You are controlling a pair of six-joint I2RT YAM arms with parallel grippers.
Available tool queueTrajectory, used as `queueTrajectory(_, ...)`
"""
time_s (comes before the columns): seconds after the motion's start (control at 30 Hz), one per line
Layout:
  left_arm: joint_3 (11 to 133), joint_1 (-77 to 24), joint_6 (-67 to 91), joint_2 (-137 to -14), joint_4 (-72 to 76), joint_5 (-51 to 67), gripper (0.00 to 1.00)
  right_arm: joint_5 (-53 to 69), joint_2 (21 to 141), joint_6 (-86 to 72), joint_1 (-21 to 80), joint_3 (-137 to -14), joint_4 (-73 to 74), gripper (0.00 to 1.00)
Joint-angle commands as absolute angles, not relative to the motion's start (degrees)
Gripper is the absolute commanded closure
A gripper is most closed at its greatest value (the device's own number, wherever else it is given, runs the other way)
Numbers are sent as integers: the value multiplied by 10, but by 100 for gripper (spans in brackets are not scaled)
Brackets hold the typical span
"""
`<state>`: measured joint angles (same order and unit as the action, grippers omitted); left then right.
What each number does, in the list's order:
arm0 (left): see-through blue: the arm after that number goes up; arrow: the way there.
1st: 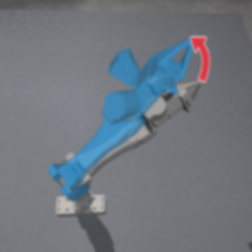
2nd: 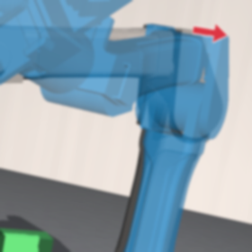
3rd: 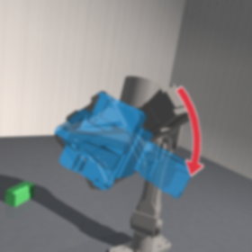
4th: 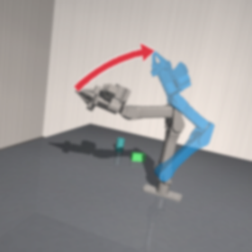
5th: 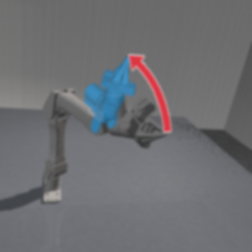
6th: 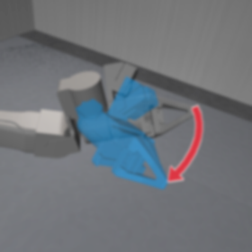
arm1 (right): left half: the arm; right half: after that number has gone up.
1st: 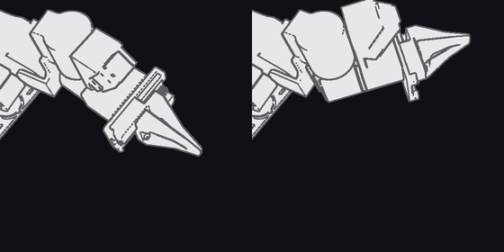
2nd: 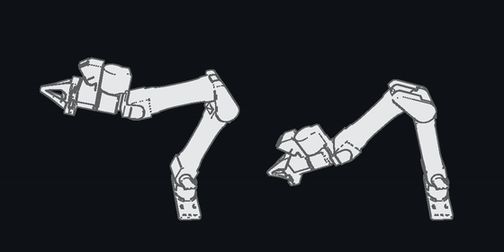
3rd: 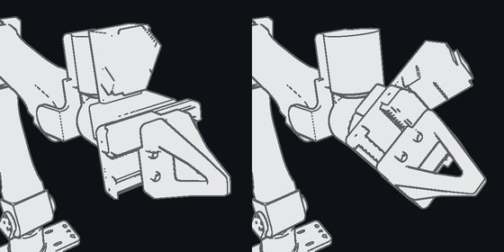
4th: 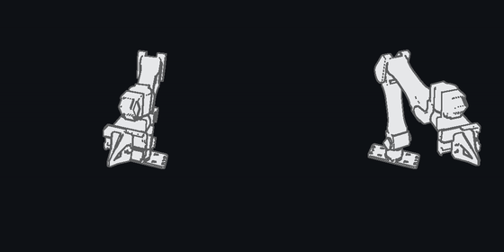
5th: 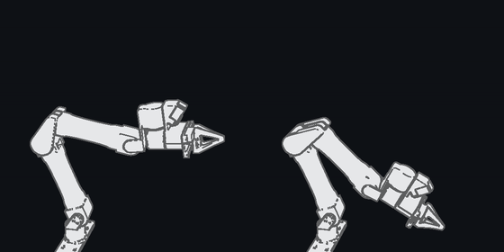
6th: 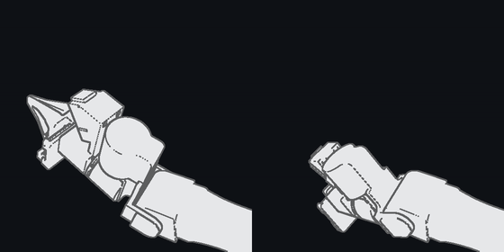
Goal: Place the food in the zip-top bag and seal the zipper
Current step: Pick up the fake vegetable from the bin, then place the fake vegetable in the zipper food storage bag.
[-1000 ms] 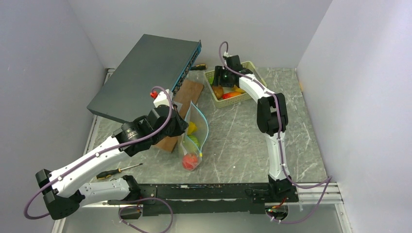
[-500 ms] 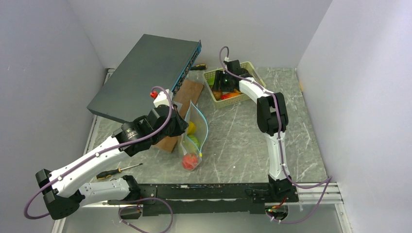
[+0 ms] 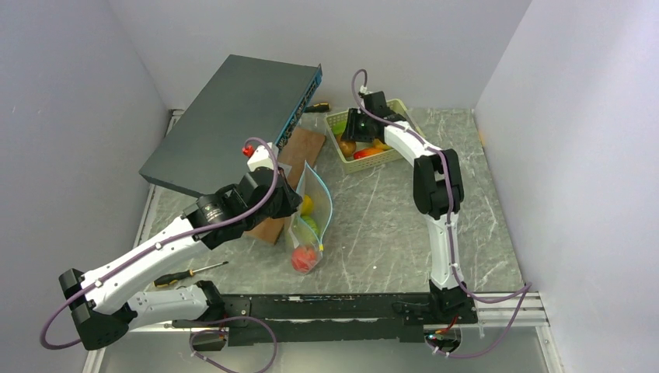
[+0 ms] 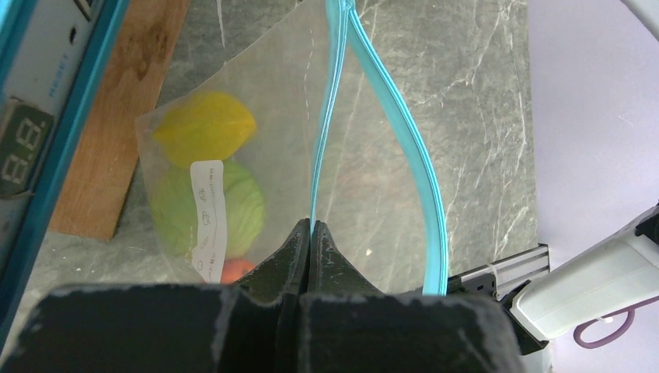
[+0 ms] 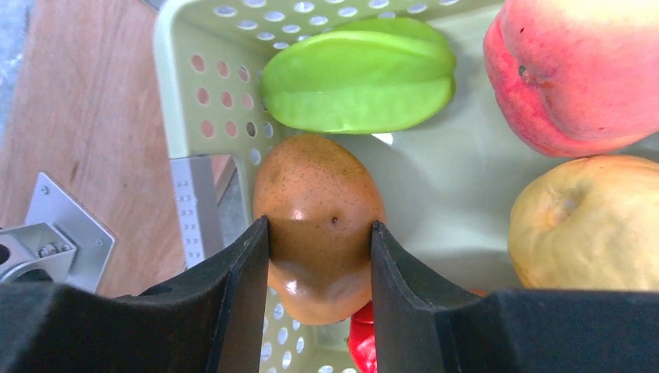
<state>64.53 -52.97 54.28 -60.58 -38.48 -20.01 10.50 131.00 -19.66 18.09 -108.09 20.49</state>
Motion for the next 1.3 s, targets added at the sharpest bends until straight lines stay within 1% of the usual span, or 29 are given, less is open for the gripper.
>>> queueTrajectory(0.0,650,-525,540,-608,-380,-196,100,83,1241,-186,181,-1111,191,91)
queueTrajectory(0.1,645,-525,540,-604,-380,-197,100,78,1223,-185,182,-1111,195,94)
queueTrajectory(0.2,638,-525,541,-598,-377,-198,100,87,1192,-192,182,-1092,188,100)
queueTrajectory(0.6,613,-522,538,-588,-353,-194,100,183,949,-268,187,-891,84,100)
queueTrajectory(0.73,613,-519,527,-591,-337,-189,100,208,859,-284,207,-826,44,100)
queueTrajectory(0.83,613,-519,522,-594,-329,-184,100,215,782,-288,230,-768,18,100)
queueTrajectory(0.9,612,-519,519,-593,-325,-180,100,241,740,-274,250,-729,3,100)
queueTrajectory(1.07,604,-518,515,-581,-316,-182,100,241,647,-209,346,-654,-3,100)
queueTrajectory(1.27,597,-518,517,-569,-309,-182,100,248,586,-204,427,-580,-46,100)
